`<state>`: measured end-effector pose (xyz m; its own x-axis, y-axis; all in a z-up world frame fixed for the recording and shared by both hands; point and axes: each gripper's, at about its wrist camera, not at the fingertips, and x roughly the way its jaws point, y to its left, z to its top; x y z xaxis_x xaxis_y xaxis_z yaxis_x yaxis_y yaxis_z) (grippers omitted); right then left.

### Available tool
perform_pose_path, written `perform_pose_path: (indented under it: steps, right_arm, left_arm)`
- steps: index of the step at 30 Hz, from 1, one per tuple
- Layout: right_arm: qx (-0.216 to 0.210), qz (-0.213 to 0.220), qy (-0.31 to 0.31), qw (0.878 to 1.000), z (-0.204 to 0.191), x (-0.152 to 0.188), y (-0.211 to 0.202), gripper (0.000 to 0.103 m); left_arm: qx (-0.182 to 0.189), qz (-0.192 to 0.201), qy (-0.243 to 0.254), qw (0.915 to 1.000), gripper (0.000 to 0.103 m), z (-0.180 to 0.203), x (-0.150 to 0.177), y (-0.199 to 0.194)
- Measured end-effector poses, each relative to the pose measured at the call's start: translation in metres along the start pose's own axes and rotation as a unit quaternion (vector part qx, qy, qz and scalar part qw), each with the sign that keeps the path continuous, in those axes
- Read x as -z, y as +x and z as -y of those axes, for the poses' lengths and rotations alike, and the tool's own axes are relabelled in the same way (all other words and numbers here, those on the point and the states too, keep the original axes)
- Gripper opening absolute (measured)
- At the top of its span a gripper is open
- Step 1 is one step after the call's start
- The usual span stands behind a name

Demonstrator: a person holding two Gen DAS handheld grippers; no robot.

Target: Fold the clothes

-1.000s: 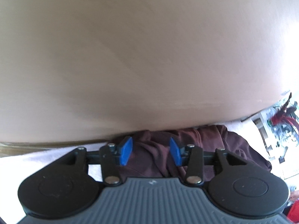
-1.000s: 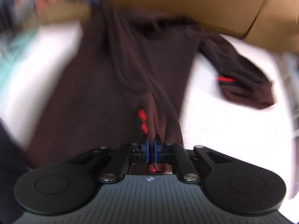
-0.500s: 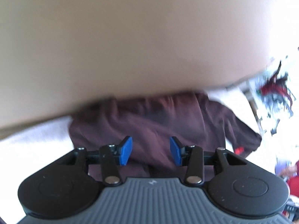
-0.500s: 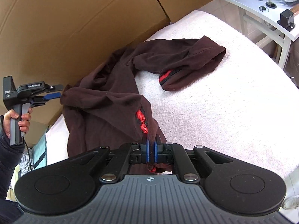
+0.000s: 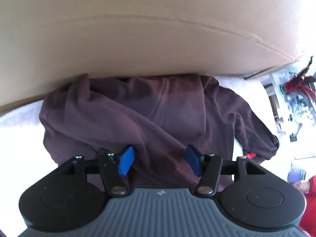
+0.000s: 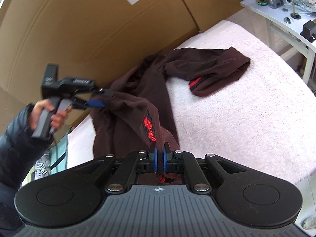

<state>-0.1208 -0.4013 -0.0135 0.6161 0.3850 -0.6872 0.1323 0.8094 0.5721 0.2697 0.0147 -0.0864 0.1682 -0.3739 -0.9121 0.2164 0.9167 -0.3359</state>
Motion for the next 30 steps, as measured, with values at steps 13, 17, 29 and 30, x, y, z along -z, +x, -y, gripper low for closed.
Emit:
perform_pose_path:
  steps: [13, 17, 29, 30]
  right_arm:
    - [-0.027, -0.009, -0.021, 0.999, -0.014, 0.019, -0.014, 0.006]
    - [-0.072, -0.023, -0.071, 0.995, -0.046, 0.025, -0.016, 0.006]
    - [-0.112, -0.192, -0.18, 0.958, -0.132, 0.101, 0.103, 0.007]
    - [-0.107, -0.199, -0.183, 0.957, -0.135, 0.106, 0.111, 0.007]
  left_arm:
    - [0.045, 0.053, -0.012, 0.9975, 0.0, -0.021, -0.014, -0.036]
    - [0.056, 0.081, -0.018, 0.995, 0.0, -0.041, -0.016, -0.056]
    - [0.066, 0.09, 0.018, 0.9935, 0.0, -0.115, 0.009, -0.035]
    - [0.068, 0.09, 0.017, 0.9935, 0.0, -0.12, 0.01, -0.033]
